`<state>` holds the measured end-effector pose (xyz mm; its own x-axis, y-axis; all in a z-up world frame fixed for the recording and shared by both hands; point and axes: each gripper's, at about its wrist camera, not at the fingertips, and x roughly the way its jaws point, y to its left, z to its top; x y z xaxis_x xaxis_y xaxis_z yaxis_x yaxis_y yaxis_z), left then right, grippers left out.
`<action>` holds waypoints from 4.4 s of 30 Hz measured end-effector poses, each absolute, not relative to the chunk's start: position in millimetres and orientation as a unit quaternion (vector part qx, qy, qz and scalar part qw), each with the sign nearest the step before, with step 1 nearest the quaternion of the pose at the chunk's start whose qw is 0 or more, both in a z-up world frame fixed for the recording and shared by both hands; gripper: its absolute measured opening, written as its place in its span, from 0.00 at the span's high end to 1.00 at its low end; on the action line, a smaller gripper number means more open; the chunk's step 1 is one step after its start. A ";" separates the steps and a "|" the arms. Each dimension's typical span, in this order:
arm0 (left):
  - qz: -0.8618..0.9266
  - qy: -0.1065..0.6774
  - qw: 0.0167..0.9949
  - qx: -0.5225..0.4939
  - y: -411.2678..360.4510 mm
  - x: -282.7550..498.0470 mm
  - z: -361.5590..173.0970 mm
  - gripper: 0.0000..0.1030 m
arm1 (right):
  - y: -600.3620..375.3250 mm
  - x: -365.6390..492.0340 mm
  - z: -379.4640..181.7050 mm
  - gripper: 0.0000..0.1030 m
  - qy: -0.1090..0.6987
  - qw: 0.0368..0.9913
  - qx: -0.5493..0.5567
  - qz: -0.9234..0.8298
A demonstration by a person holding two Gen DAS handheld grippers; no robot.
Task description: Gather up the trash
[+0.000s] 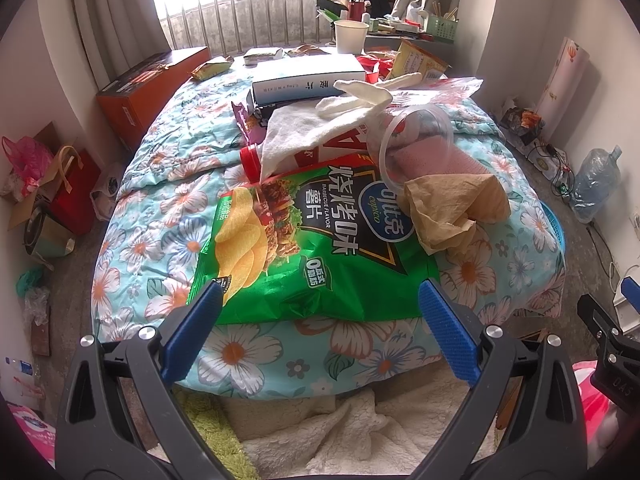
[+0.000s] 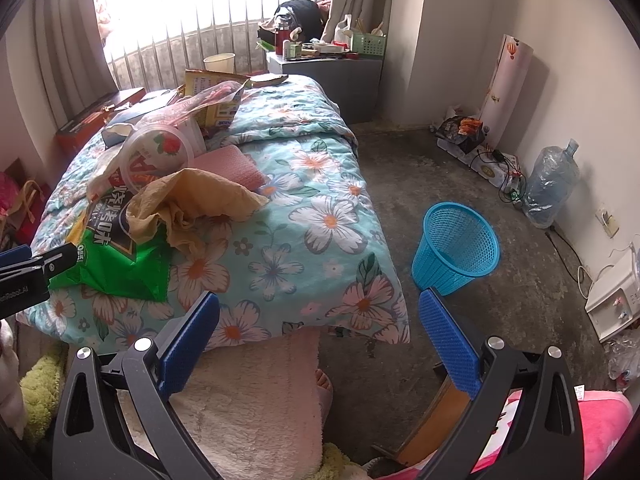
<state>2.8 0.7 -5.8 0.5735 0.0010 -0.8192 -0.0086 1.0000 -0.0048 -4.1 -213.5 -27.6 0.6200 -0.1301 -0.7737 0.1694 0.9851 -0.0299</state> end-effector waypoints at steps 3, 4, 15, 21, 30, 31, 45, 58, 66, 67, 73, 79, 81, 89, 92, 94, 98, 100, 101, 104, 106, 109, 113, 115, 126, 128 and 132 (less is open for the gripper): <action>0.003 0.462 0.887 -0.004 0.8 1.7 -6.7 0.08 | -214.6 -4.0 -27.5 0.06 0.428 0.900 0.024 -0.083; 0.003 0.462 0.887 -0.004 0.7 1.7 -6.6 0.08 | -214.0 -3.7 -27.5 0.06 0.428 0.900 0.024 -0.082; 0.003 0.462 0.887 -0.004 1.3 0.7 -6.8 0.08 | -214.3 -3.0 -25.1 0.06 0.428 0.900 0.026 -0.079; 0.003 0.462 0.887 -0.004 1.3 0.8 -6.8 0.08 | -213.9 -2.9 -24.8 0.06 0.428 0.900 0.026 -0.079; 0.001 0.464 0.886 -0.006 8.5 0.0 -10.1 0.08 | -214.8 -1.1 -21.8 0.06 0.425 0.901 0.034 -0.078; 0.000 0.464 0.886 -0.008 8.5 -0.1 -10.2 0.08 | -215.1 -0.7 -20.8 0.06 0.424 0.902 0.036 -0.078; -0.078 0.328 0.939 -0.075 63.1 21.3 2.2 0.08 | -215.1 24.8 -8.4 0.06 0.331 0.933 0.144 -0.016; -0.164 0.255 0.953 -0.027 71.9 50.2 12.0 0.14 | -194.1 89.2 -36.0 0.15 0.397 0.876 0.260 0.087; -0.227 0.290 0.928 0.052 42.9 81.9 -1.8 0.44 | -213.8 96.5 -58.8 0.16 0.403 0.840 0.349 0.105; -0.227 0.293 0.927 0.059 40.8 85.6 -3.2 0.45 | -217.0 96.7 -63.5 0.16 0.405 0.830 0.366 0.111; -0.254 0.325 0.911 0.010 44.1 103.5 8.9 0.51 | -230.2 102.6 -84.0 0.17 0.410 0.788 0.438 0.139; -0.312 0.311 0.898 0.002 19.1 114.2 41.2 0.50 | -232.9 109.7 -96.6 0.17 0.407 0.751 0.492 0.169; -0.317 0.303 0.898 0.033 0.1 116.8 45.1 0.50 | -233.7 109.0 -98.4 0.17 0.408 0.748 0.494 0.171; -0.302 0.310 0.897 0.090 -41.3 168.1 60.1 0.50 | -247.6 106.3 -108.2 0.17 0.405 0.743 0.497 0.192; -0.297 0.340 0.887 0.094 -50.1 206.3 60.4 0.50 | -248.7 109.0 -119.1 0.17 0.411 0.732 0.506 0.198; -0.302 0.369 0.874 0.090 -55.4 232.1 54.6 0.50 | -249.7 111.0 -123.9 0.17 0.411 0.727 0.510 0.206; -0.308 0.411 0.852 0.101 -67.7 263.1 37.8 0.50 | -253.8 112.7 -127.5 0.17 0.403 0.720 0.523 0.216; -0.295 0.427 0.847 0.114 -73.1 270.6 27.6 0.59 | -256.9 112.9 -129.9 0.17 0.396 0.715 0.533 0.217; -0.291 0.435 0.844 0.118 -76.2 272.4 23.6 0.69 | -258.7 112.6 -131.5 0.17 0.393 0.712 0.540 0.219; -0.290 0.445 0.839 0.118 -78.9 273.2 17.1 0.83 | -260.9 111.3 -132.3 0.17 0.389 0.707 0.550 0.218; -0.288 0.435 0.845 0.119 -78.2 269.1 18.3 0.87 | -261.3 109.0 -124.8 0.17 0.390 0.726 0.528 0.205; -0.285 0.417 0.855 0.119 -76.8 261.7 23.7 0.92 | -253.0 104.2 -102.3 0.17 0.390 0.782 0.451 0.183; -0.281 0.389 0.870 0.114 -72.1 253.3 34.6 0.97 | -231.3 98.7 -72.9 0.17 0.385 0.844 0.331 0.172; -0.282 0.371 0.880 0.093 -64.1 249.7 44.0 0.97 | -218.7 96.8 -62.3 0.17 0.380 0.865 0.281 0.166; -0.315 0.314 0.896 0.002 -24.4 224.3 86.5 0.97 | -189.9 101.4 -33.5 0.17 0.329 0.923 0.041 0.194; -0.321 0.313 0.894 -0.006 -18.9 220.6 90.0 0.97 | -183.0 108.2 -35.9 0.22 0.331 0.918 0.004 0.218; -0.324 0.309 0.894 -0.018 -6.9 211.8 92.5 0.97 | -166.1 123.1 -50.9 0.46 0.371 0.895 -0.037 0.243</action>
